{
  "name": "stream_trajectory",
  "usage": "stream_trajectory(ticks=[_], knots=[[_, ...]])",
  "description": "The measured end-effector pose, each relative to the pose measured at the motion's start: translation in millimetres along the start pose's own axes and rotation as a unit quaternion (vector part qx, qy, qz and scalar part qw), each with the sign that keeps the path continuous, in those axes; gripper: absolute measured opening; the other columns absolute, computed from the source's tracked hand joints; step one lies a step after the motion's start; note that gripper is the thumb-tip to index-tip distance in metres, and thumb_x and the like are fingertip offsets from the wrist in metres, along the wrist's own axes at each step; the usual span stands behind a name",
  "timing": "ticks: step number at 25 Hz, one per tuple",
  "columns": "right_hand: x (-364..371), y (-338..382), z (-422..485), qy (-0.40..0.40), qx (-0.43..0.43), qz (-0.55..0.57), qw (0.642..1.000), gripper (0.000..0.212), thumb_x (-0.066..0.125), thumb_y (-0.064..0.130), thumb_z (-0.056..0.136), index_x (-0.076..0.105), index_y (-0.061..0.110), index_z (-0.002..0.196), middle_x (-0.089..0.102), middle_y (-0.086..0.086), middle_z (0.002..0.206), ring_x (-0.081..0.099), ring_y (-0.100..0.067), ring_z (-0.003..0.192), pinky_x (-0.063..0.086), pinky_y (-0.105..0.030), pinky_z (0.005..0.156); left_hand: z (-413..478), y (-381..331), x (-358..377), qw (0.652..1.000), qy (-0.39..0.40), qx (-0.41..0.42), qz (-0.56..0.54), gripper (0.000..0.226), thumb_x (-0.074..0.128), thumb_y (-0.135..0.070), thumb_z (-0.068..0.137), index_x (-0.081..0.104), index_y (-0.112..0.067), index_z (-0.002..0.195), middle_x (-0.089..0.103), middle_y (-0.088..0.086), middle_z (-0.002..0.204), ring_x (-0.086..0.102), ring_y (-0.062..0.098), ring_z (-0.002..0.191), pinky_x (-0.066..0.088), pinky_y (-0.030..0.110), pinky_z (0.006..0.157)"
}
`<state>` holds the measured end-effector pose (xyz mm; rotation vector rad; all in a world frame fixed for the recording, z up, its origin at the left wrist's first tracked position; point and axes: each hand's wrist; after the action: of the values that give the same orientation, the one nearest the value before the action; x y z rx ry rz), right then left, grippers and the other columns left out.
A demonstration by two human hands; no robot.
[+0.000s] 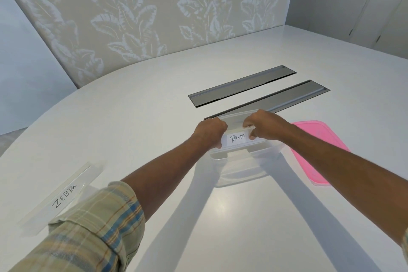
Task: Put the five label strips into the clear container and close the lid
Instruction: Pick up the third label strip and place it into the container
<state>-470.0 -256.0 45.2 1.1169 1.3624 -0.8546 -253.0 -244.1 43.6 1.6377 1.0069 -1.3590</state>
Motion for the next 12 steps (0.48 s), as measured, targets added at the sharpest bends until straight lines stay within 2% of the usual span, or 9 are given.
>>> stream_trajectory(ticks=[5,9,12], knots=[[-6.7,2.3,-5.8,-0.011,-0.009,0.016,1.0,0.051,0.088,0.023,0.08,0.071,0.02,0.128,0.072,0.0,0.126,0.066,-0.023,0.115,0.057,-0.04,0.092,-6.3,1.9,-3.5,0.999,-0.019,-0.012,-0.039,0.05,0.085,-0.02,0.081,0.067,-0.012,0.127,0.067,0.011,0.122,0.067,0.034,0.11,0.053,0.038,0.08],[-24.7,10.7,-7.2,-0.036,-0.016,0.054,0.998,0.046,0.09,0.026,0.079,0.075,0.017,0.123,0.076,-0.001,0.119,0.07,-0.02,0.109,0.059,-0.039,0.092,-22.3,10.2,-18.4,0.989,-0.103,-0.016,-0.107,0.047,0.08,-0.026,0.087,0.066,-0.021,0.132,0.068,0.005,0.127,0.064,0.03,0.117,0.052,0.037,0.088],[-42.3,28.9,-5.8,-0.079,-0.035,0.091,0.992,0.035,0.09,0.028,0.079,0.079,0.02,0.112,0.079,0.001,0.111,0.074,-0.017,0.102,0.06,-0.039,0.09,-46.2,24.9,-31.7,0.977,-0.16,-0.042,-0.131,0.037,0.075,-0.027,0.091,0.068,-0.025,0.127,0.072,0.0,0.123,0.065,0.027,0.116,0.053,0.037,0.087]])
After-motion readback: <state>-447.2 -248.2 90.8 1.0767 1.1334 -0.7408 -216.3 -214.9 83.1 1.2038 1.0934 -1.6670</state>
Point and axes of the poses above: each hand's wrist, its own z-axis towards the middle knuckle, its own x-axis out of the palm, y = z × x
